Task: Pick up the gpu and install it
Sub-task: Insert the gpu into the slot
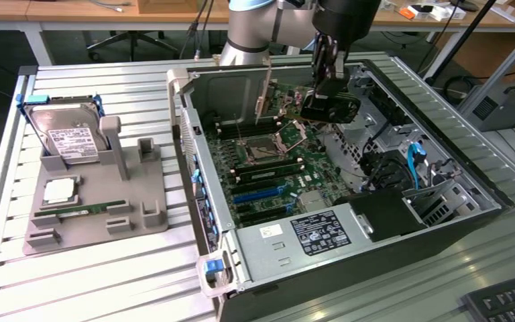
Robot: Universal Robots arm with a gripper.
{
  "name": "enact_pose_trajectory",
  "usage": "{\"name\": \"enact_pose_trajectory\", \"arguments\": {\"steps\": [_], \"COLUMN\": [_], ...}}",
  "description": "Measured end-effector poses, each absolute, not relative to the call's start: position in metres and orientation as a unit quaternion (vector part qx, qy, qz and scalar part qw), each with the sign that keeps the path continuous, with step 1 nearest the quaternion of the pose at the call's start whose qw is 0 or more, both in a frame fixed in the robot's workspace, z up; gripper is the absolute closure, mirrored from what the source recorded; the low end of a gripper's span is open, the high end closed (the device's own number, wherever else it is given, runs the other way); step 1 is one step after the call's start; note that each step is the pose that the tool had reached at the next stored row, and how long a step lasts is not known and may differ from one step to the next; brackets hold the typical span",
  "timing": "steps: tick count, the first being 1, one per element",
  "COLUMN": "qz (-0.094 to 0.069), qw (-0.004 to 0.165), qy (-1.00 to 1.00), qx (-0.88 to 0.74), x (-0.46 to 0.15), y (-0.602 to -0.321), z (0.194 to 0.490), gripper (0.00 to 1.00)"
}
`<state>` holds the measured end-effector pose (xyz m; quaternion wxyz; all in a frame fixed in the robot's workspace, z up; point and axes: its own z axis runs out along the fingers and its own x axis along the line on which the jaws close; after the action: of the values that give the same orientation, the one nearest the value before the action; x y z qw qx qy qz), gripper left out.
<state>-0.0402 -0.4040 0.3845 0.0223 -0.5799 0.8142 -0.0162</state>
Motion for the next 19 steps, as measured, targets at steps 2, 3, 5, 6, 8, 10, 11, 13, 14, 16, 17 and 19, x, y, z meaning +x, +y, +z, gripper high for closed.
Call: {"name": "enact_pose_trajectory", "arguments": {"steps": [2,3,5,6,8,10,11,13,14,16,17,19], "qz": [-0.016,-0.016,-0.016,-0.016,-0.016,-0.016,-0.016,-0.016,-0.016,-0.016,-0.016,-0.016], "qw": [0.022,0.022,0.022,0.022,0.022,0.023,0.023,0.023,0.023,0.023,0.023,0.023], "qy": [0.813,0.812,0.811,0.810,0.809,0.808,0.807,0.806,0.805,0.804,0.803,0.801], "qx": [-0.582,-0.583,-0.584,-0.585,-0.587,-0.589,-0.590,-0.591,-0.592,-0.595,-0.596,-0.598], "x": [-0.0402,-0.0402,-0.0402,-0.0402,-0.0402,-0.0402,-0.0402,-0.0402,-0.0402,-0.0402,-0.0402,-0.0402], "y": [-0.4041,-0.4041,-0.4042,-0.4042,-0.4043,-0.4044,-0.4045,-0.4045,-0.4046,-0.4047,-0.4047,-0.4048], "z": [0.3845,0.3845,0.3845,0.3845,0.3845,0.3845,0.3845,0.3845,0.3845,0.3845,0.3845,0.3845], "gripper": [0.73,0.73,0.73,0.73,0.73,0.73,0.73,0.73,0.73,0.73,0.73,0.73]}}
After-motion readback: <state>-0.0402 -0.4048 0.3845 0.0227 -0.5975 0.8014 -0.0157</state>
